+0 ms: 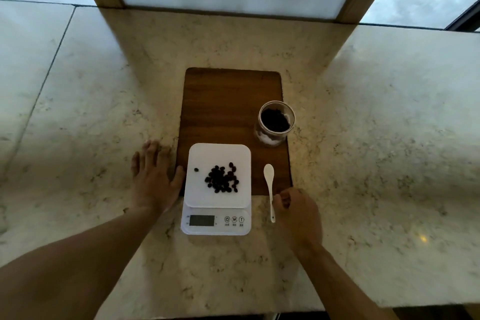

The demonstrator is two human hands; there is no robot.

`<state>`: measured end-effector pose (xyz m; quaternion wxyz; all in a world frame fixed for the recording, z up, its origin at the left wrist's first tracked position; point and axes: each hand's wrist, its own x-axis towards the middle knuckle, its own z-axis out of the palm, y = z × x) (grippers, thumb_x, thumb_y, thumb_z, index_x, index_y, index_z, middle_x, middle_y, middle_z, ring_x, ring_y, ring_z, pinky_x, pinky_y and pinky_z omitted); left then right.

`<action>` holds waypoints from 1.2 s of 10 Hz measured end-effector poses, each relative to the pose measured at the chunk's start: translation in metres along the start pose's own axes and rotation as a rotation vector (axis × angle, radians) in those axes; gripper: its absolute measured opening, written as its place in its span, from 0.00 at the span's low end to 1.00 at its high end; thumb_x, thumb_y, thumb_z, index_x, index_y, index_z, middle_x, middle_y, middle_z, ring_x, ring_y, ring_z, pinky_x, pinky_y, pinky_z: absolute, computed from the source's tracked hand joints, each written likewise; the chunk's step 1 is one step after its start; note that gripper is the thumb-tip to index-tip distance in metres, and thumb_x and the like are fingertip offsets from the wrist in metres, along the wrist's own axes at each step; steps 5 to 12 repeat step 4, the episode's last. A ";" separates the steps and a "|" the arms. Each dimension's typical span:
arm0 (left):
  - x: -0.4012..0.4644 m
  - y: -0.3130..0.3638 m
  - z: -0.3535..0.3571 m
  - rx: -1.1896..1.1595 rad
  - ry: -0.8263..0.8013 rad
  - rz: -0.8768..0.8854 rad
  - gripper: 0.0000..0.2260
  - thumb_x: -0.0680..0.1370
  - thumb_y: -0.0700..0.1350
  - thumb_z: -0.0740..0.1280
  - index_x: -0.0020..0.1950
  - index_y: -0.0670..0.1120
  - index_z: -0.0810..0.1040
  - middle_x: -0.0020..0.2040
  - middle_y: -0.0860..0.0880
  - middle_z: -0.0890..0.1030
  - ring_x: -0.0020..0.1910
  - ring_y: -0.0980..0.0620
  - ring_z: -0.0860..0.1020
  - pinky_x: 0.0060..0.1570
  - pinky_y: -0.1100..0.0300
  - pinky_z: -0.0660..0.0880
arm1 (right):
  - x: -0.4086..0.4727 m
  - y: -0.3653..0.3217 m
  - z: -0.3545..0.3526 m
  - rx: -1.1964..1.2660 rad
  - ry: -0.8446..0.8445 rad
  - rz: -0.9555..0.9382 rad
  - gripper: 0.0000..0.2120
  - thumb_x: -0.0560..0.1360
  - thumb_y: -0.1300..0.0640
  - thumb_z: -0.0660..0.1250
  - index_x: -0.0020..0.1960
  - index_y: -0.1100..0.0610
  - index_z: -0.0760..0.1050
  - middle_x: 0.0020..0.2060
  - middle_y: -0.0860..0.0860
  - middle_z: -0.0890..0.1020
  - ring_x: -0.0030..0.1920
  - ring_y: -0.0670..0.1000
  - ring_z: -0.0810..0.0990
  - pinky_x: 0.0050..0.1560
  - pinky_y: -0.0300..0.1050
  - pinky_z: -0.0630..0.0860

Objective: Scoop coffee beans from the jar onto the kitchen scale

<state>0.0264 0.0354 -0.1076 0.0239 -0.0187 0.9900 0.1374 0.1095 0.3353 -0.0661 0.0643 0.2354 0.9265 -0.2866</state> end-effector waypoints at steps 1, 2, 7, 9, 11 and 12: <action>-0.003 0.002 -0.009 -0.024 -0.022 -0.007 0.32 0.74 0.61 0.53 0.73 0.44 0.64 0.77 0.40 0.61 0.78 0.42 0.52 0.76 0.43 0.47 | 0.001 -0.009 -0.008 -0.015 -0.046 -0.007 0.07 0.77 0.54 0.65 0.42 0.53 0.79 0.38 0.50 0.79 0.37 0.49 0.77 0.37 0.44 0.75; -0.005 0.004 -0.017 -0.092 -0.061 -0.041 0.30 0.77 0.60 0.53 0.75 0.45 0.62 0.78 0.42 0.59 0.79 0.45 0.52 0.77 0.47 0.44 | 0.003 -0.013 -0.016 -0.045 -0.131 -0.041 0.08 0.77 0.55 0.64 0.41 0.53 0.78 0.38 0.51 0.80 0.37 0.51 0.78 0.39 0.47 0.78; 0.021 0.001 -0.055 -0.309 -0.271 -0.198 0.25 0.79 0.58 0.56 0.69 0.44 0.69 0.71 0.39 0.70 0.66 0.37 0.71 0.63 0.42 0.68 | 0.007 -0.035 -0.036 -0.046 -0.256 -0.102 0.09 0.78 0.53 0.65 0.56 0.55 0.78 0.45 0.49 0.77 0.44 0.52 0.77 0.42 0.45 0.71; 0.021 0.001 -0.055 -0.309 -0.271 -0.198 0.25 0.79 0.58 0.56 0.69 0.44 0.69 0.71 0.39 0.70 0.66 0.37 0.71 0.63 0.42 0.68 | 0.007 -0.035 -0.036 -0.046 -0.256 -0.102 0.09 0.78 0.53 0.65 0.56 0.55 0.78 0.45 0.49 0.77 0.44 0.52 0.77 0.42 0.45 0.71; 0.021 0.001 -0.055 -0.309 -0.271 -0.198 0.25 0.79 0.58 0.56 0.69 0.44 0.69 0.71 0.39 0.70 0.66 0.37 0.71 0.63 0.42 0.68 | 0.007 -0.035 -0.036 -0.046 -0.256 -0.102 0.09 0.78 0.53 0.65 0.56 0.55 0.78 0.45 0.49 0.77 0.44 0.52 0.77 0.42 0.45 0.71; 0.021 0.001 -0.055 -0.309 -0.271 -0.198 0.25 0.79 0.58 0.56 0.69 0.44 0.69 0.71 0.39 0.70 0.66 0.37 0.71 0.63 0.42 0.68 | 0.007 -0.035 -0.036 -0.046 -0.256 -0.102 0.09 0.78 0.53 0.65 0.56 0.55 0.78 0.45 0.49 0.77 0.44 0.52 0.77 0.42 0.45 0.71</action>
